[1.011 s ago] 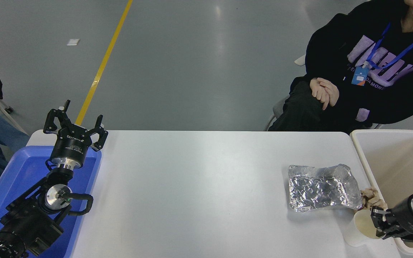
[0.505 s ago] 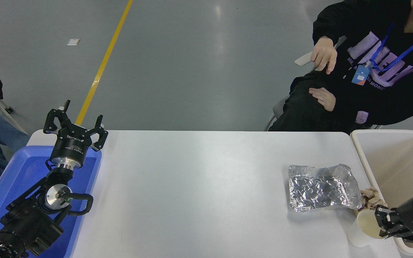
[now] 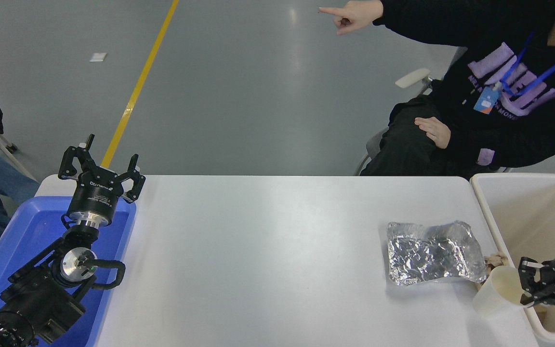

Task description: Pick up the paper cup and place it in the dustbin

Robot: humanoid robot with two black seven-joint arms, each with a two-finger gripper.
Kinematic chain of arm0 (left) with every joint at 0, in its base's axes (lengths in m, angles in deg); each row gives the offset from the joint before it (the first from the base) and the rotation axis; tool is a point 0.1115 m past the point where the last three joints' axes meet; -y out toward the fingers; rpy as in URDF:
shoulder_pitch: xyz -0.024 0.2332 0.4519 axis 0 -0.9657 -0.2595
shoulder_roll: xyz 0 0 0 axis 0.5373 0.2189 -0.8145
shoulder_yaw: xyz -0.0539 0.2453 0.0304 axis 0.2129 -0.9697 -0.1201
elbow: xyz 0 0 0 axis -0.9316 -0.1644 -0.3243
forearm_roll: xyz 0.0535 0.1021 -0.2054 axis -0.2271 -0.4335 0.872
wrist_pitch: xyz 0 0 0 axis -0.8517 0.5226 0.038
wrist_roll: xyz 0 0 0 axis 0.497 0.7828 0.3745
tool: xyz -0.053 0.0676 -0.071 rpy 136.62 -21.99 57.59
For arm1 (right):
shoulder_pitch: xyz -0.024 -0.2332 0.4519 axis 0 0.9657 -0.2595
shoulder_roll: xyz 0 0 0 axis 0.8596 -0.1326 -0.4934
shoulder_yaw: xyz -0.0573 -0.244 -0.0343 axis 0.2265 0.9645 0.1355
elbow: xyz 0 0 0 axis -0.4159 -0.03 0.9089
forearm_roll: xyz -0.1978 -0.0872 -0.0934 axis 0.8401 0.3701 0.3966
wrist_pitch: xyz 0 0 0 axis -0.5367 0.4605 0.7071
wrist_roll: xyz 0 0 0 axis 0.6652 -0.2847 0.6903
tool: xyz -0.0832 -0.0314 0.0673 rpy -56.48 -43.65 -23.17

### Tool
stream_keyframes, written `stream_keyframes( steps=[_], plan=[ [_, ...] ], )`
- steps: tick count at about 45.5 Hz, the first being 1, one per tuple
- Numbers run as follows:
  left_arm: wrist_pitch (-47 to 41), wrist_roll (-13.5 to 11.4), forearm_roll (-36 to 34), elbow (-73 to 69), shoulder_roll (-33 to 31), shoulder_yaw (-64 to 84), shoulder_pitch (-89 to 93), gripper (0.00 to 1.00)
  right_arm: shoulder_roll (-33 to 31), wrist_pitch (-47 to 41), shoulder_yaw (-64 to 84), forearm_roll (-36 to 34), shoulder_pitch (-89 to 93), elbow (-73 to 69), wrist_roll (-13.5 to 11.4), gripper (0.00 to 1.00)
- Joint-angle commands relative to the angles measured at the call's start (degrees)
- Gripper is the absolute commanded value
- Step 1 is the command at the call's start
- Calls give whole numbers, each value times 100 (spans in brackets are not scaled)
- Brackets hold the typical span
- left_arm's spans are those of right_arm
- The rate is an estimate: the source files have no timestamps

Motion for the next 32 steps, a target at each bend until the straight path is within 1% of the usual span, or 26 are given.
stream_keyframes(
  steps=[1,21,32],
  plan=[
    [0,1,0,1,0,-1,0,98,-24,-822,485,7,-1589,-425,1,0],
    [0,-8,0,1,0,-1,0,98,433,-822,731,-28,-4058,-1015,1,0],
    [0,-8,0,1,0,-1,-9,98,793,-822,740,-37,-4499,-1015,1,0]
  ],
)
